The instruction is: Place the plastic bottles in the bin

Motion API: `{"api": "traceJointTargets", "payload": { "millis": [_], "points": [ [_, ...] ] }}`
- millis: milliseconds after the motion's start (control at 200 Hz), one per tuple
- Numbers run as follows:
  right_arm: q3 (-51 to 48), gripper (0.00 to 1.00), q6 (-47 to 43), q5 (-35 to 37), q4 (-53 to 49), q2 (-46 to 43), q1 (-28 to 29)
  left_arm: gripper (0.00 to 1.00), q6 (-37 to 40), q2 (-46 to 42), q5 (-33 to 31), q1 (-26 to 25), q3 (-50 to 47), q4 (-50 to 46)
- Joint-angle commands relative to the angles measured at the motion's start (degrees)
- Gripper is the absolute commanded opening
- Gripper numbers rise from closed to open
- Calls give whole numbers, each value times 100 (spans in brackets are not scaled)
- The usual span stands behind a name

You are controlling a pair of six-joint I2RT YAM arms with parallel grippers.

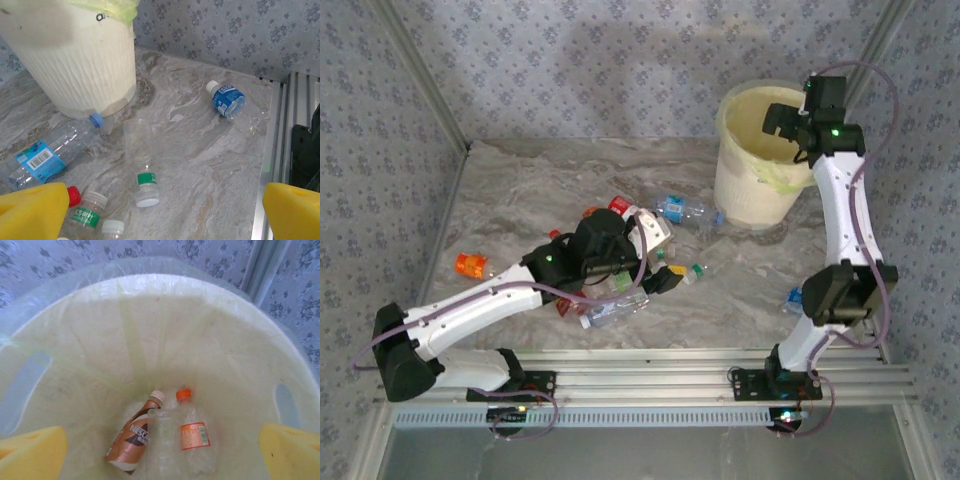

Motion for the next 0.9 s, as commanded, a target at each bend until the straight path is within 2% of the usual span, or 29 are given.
{"api": "traceJointTargets", "payload": {
  "millis": [0,205,455,655,735,894],
  "points": [
    [-506,100,117,-32,152,-598,58,100,-31,104,-133,-59,326,-243],
    [-1722,100,396,131,210,-1784,284,100,135,134,-190,-85,342,-338],
    [-2951,100,971,190,-278,-2937,655,100,128,164,-192,-96,379,-371],
    [-3741,100,1746,-6,-717,-3134,936,100,104,204,-195,-127,407,-428],
    [-3858,100,2214,114,-955,-3076,1068,100,99,221,-191,-138,415,-441],
    [-4377,100,2444,403,-847,-3182,1450,100,29,249,-173,-144,447,-456]
  ]
}}
